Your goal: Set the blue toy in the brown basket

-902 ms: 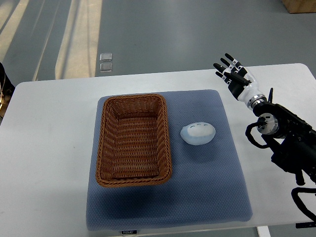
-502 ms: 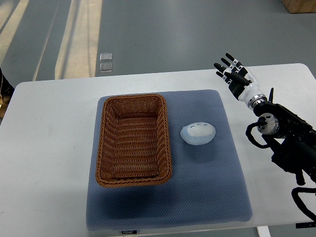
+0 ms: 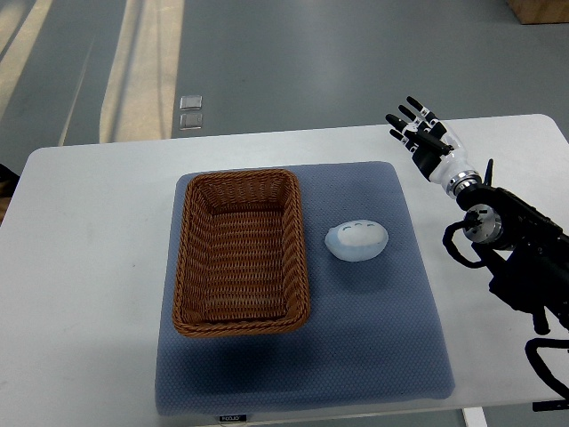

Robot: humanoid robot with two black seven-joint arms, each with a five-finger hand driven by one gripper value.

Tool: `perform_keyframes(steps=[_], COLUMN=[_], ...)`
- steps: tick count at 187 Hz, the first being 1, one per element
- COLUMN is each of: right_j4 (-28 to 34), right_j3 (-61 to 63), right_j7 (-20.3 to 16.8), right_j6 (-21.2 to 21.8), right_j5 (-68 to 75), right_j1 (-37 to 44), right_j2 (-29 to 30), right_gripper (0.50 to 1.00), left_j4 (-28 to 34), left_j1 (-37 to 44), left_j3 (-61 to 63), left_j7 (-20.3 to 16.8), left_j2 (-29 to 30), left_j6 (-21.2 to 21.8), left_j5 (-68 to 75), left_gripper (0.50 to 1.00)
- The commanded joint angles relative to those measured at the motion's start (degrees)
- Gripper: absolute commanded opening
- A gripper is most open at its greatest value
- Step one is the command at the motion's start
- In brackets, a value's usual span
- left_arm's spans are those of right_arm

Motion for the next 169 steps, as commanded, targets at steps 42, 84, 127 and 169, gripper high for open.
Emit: perform_keyframes(steps=[42, 84, 127, 169], right_j4=[0.1, 4.7, 15.6, 22.9], right_j3=[-0.1, -0.3, -5.1, -13.0], right_j7=[-0.1, -0.1, -0.5, -0.8], right_j6=[-0.2, -3.0, -8.7, -3.9], right_j5=[0.0, -0.1, -2.8, -13.9], right_j1=[0.5, 0.1, 0.6, 5.4], right_j2=[-0.6, -4.0, -13.8, -26.5], right_gripper=[0.911, 0.911, 0.911, 0.911], left_j4=[-0.1, -0.1, -0.1, -0.1], left_j1=[0.0, -0.1, 0.0, -0.1], left_j3=[0.0, 0.0, 0.0, 0.0], left_j7=[0.0, 0.0, 0.0, 0.0], left_j2=[0.0, 0.0, 0.0, 0.0], left_j6=[0.0, 0.0, 0.0, 0.0], left_j5=[0.0, 0.0, 0.0, 0.0], left_gripper=[1.000, 1.000, 1.000, 1.000])
